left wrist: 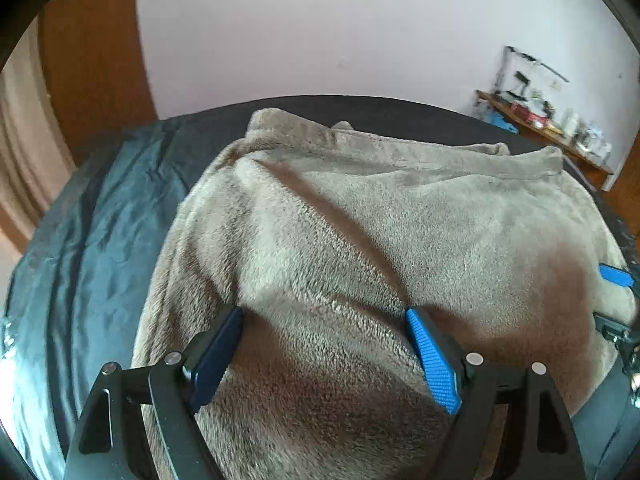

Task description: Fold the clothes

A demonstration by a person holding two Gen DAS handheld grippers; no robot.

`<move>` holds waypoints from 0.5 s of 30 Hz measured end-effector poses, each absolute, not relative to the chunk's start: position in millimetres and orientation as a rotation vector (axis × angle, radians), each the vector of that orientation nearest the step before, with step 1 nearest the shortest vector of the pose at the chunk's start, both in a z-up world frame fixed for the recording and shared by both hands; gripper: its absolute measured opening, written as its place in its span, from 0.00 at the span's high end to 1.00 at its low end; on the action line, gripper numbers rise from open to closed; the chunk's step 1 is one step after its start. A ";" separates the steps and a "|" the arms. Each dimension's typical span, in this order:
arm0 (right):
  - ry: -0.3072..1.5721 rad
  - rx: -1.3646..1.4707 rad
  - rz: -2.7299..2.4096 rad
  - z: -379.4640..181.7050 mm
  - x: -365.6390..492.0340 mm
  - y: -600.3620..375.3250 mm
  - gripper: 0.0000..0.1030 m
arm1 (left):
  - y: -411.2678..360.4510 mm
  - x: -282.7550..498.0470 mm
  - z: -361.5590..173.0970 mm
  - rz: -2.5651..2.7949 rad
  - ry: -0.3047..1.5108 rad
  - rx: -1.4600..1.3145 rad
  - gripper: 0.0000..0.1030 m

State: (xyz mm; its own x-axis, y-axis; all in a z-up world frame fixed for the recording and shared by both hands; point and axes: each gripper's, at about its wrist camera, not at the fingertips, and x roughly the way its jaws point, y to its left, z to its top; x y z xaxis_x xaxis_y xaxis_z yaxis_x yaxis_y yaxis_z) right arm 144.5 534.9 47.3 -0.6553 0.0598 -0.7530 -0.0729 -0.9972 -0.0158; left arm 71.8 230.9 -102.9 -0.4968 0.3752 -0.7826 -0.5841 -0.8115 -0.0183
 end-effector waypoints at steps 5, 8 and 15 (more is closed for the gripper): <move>0.035 -1.240 2.787 45.2 142.2 533.9 0.15 | 238.1 80.2 -105.0 2.361 0.345 -1.106 0.18; 0.029 -1.240 2.784 44.1 141.6 533.6 0.15 | 237.2 81.7 -108.2 2.383 0.312 -1.099 0.18; 0.005 -1.238 2.769 43.7 140.2 532.7 0.15 | 230.0 86.5 -112.5 2.410 0.304 -1.039 0.17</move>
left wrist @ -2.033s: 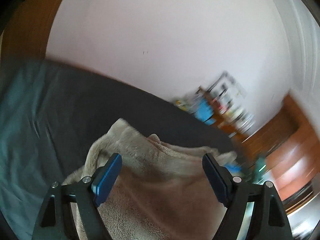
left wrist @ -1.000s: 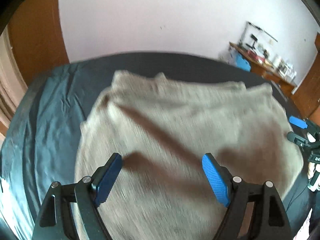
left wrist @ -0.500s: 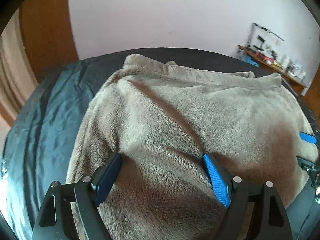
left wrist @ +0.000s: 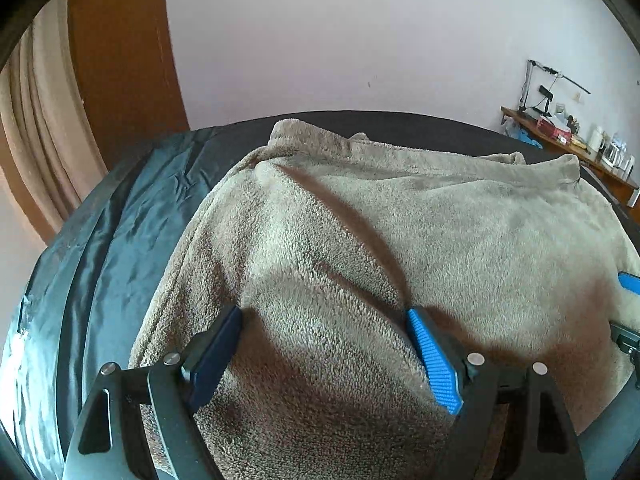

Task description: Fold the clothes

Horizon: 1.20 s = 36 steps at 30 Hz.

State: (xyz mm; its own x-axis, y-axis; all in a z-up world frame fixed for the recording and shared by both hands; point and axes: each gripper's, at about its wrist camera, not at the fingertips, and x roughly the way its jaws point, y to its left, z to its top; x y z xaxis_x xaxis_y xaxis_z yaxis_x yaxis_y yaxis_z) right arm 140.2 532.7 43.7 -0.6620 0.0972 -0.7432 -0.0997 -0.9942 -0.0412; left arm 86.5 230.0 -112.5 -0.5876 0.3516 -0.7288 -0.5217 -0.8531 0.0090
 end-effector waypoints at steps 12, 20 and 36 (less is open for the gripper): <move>-0.003 -1.234 2.725 43.3 139.0 529.8 0.13 | 227.3 84.5 -114.4 2.419 0.254 -1.033 0.15; 0.233 -1.096 2.534 79.4 147.1 501.8 0.12 | 227.0 86.7 -113.9 2.424 0.262 -1.029 0.15; 0.111 -1.155 2.437 36.5 130.8 487.3 0.03 | 228.3 83.8 -115.7 2.439 0.241 -1.046 0.15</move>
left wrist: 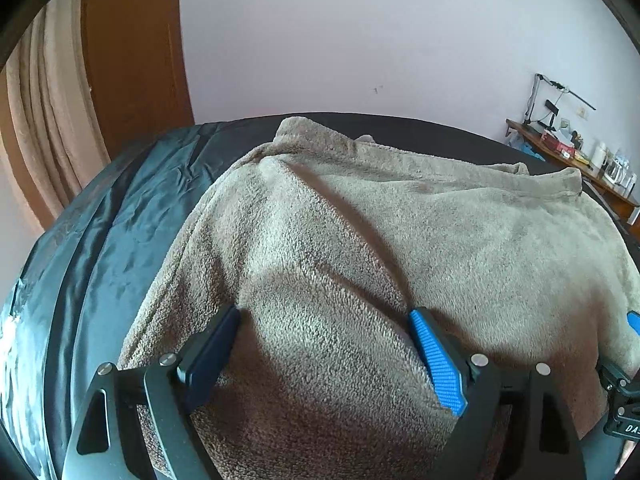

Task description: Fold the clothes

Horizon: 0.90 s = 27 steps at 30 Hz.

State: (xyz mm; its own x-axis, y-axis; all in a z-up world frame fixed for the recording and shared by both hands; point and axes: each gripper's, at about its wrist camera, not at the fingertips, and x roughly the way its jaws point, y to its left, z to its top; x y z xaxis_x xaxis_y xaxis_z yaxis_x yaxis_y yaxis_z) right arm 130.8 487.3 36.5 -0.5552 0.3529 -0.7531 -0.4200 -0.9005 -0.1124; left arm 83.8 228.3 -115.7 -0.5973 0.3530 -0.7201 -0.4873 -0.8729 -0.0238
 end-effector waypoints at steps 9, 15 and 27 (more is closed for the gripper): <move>0.138 -1.149 2.457 37.5 134.2 489.5 0.02 | 218.1 78.0 -116.0 2.396 0.139 -1.056 0.15; 0.151 -1.154 2.469 36.1 134.2 489.5 0.01 | 209.0 73.2 -115.7 2.354 0.043 -1.052 0.14; 0.166 -1.149 2.487 37.3 135.2 490.1 0.01 | 191.4 65.7 -116.3 2.263 -0.126 -1.036 0.13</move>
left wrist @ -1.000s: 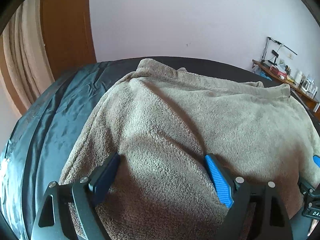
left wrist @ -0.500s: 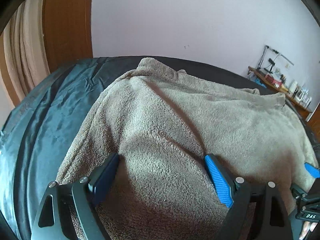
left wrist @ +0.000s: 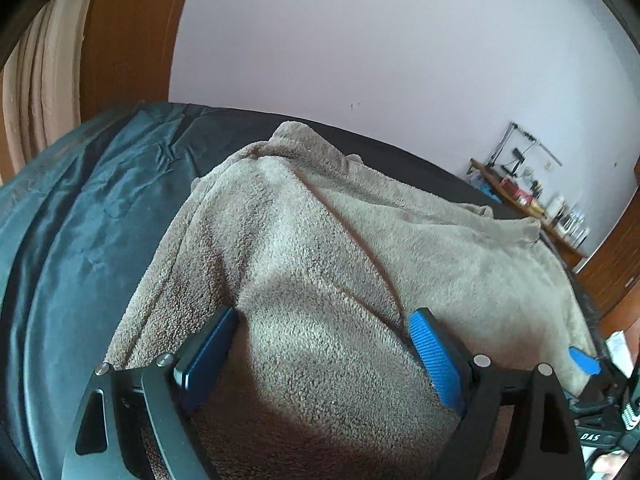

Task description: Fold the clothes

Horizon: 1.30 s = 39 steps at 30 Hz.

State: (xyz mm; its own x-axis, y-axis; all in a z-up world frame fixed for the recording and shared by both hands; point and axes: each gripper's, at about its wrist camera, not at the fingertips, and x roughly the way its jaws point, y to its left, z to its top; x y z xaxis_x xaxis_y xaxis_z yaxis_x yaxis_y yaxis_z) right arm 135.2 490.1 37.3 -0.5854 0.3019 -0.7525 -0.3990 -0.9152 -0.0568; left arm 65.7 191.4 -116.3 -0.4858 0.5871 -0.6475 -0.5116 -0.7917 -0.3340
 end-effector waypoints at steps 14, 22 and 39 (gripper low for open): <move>0.178 -1.160 2.556 38.5 140.8 492.6 0.01 | 202.6 68.5 -117.3 2.322 -0.062 -1.053 0.13; 0.207 -1.167 2.571 37.9 140.8 496.3 0.01 | 223.6 74.6 -111.0 2.362 0.153 -1.082 0.12; 0.365 -1.143 2.494 48.7 186.0 542.7 0.01 | 269.1 68.2 -118.0 2.178 0.224 -1.079 0.12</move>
